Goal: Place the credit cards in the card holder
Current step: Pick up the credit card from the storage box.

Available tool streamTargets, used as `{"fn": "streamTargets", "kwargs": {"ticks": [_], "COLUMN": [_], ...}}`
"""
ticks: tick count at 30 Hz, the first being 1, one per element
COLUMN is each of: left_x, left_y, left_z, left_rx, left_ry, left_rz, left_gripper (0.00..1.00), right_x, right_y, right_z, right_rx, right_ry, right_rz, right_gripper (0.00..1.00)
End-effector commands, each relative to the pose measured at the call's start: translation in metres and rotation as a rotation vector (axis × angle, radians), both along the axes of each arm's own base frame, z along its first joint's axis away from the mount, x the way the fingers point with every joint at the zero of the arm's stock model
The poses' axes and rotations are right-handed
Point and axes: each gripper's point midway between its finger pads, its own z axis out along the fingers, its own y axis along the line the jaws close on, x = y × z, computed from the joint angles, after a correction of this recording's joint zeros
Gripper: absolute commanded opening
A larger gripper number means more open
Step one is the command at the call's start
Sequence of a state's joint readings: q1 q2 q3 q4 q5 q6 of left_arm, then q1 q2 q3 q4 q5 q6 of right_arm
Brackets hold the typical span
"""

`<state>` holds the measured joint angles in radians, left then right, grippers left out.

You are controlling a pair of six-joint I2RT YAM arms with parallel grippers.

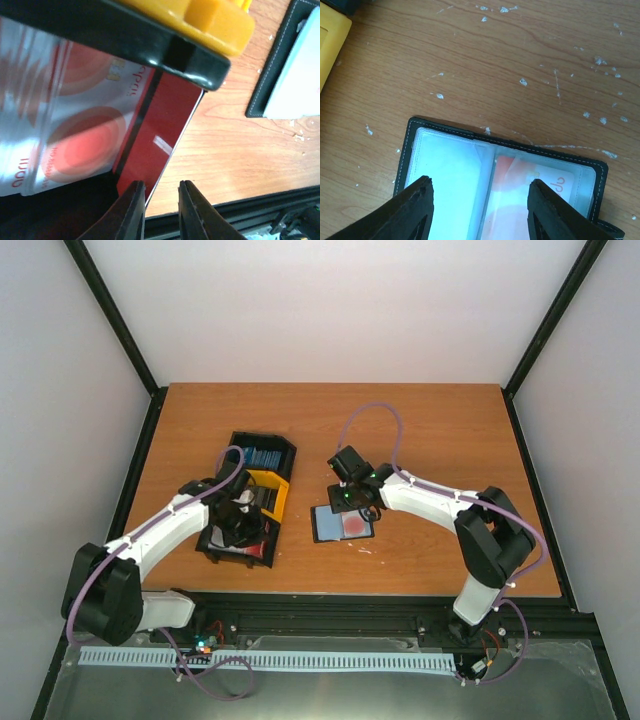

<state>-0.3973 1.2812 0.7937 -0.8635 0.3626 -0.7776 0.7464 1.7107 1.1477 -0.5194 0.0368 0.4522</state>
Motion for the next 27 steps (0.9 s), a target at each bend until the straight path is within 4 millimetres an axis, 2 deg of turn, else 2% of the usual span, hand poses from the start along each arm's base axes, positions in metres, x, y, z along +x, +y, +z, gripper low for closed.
{"fn": "streamTargets", "kwargs": {"ticks": [1,11,14,18,23,27], "left_x": [-0.008,-0.012,-0.007,0.005,0.016,0.023], "left_y": [-0.010,-0.014,-0.012,0.001,0.019,0.008], "left_z": [-0.002,-0.005,-0.006,-0.012,-0.009,-0.005], "left_rx": [-0.062,-0.088,-0.068,0.037,0.159,0.108], "left_ry": [0.058,0.085,0.066,0.035,-0.012,-0.051], "left_rz": [-0.003,0.001,-0.006,-0.021,-0.039,-0.082], "left_gripper": [0.21,0.25,0.26,0.24,0.18,0.03], "right_x": [0.002,0.000,0.000,0.000,0.001,0.002], "right_y": [-0.006,-0.009,-0.009,-0.009,-0.010,-0.010], "right_z": [-0.009,-0.010,-0.011,-0.010,-0.008,-0.008], "right_rx": [-0.021,-0.029,-0.029,-0.029,-0.033,-0.034], "right_ry": [0.011,0.014,0.016,0.013,0.008,0.005], "right_rz": [-0.018,-0.018,-0.021,-0.019,-0.024,-0.028], "right_gripper": [0.52,0.52,0.52,0.52,0.52,0.52]}}
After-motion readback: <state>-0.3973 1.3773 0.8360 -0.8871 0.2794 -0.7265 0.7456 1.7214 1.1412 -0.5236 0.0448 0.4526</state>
